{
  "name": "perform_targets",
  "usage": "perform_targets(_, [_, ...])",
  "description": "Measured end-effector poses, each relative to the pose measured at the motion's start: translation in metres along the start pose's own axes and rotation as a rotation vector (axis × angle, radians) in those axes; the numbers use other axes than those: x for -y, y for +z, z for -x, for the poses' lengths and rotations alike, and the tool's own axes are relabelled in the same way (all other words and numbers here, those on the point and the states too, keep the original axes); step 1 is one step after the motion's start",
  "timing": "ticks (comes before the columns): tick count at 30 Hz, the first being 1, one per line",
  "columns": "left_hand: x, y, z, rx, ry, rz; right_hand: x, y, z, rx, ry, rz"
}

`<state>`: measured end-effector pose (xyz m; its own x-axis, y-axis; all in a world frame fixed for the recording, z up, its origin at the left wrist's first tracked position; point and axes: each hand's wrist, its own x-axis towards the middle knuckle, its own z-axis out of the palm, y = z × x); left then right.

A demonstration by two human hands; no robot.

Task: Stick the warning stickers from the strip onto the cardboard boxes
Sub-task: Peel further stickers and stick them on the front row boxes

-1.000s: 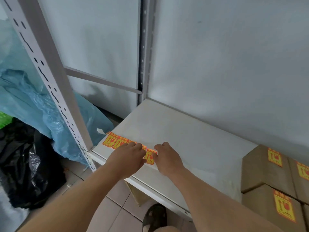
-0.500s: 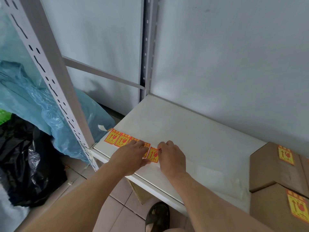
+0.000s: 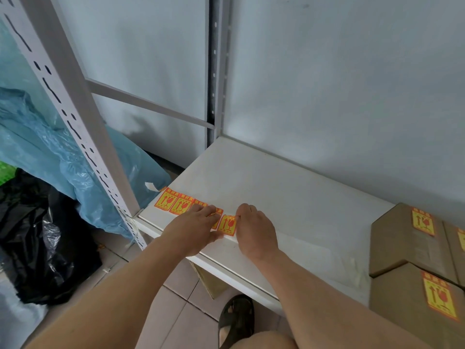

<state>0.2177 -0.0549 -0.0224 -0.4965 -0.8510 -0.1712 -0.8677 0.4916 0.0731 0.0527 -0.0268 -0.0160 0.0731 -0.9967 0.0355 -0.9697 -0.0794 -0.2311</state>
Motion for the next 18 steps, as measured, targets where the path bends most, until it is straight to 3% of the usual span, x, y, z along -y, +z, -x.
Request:
perform_targets(4, [-0.001, 0.0, 0.001, -0.005, 0.002, -0.018, -0.005, 0.004, -0.001, -0.066, 0.002, -0.13])
perform_targets(9, [-0.002, -0.001, 0.001, 0.018, -0.008, -0.009, -0.007, 0.004, -0.003, -0.054, -0.012, -0.1])
perform_targets(18, [-0.006, -0.005, 0.0, 0.081, -0.029, 0.025, -0.016, -0.009, 0.007, -0.01, 0.05, -0.296])
